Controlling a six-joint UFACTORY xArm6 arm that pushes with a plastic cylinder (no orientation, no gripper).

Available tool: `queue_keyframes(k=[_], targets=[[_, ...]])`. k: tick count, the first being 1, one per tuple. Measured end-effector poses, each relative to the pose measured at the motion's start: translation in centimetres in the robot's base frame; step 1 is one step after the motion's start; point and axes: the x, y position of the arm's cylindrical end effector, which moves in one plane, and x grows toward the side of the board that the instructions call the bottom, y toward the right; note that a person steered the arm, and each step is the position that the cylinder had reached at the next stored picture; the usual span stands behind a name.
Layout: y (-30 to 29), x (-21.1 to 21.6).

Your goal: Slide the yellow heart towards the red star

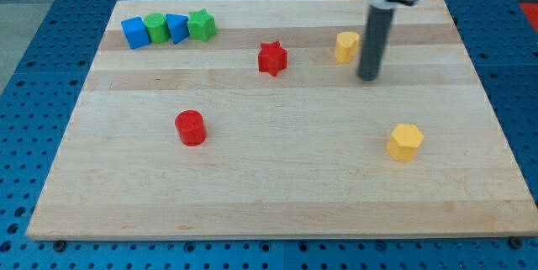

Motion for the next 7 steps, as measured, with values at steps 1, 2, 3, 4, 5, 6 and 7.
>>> queue_keyframes(k=[1,2,3,4,5,6,7], targets=[[3.3,-4.2],[2.8,-9.5],[2.7,-9.5],[1.2,-7.6],[-0.5,-5.6],[-1.6,-4.8],[-1.7,-6.8]])
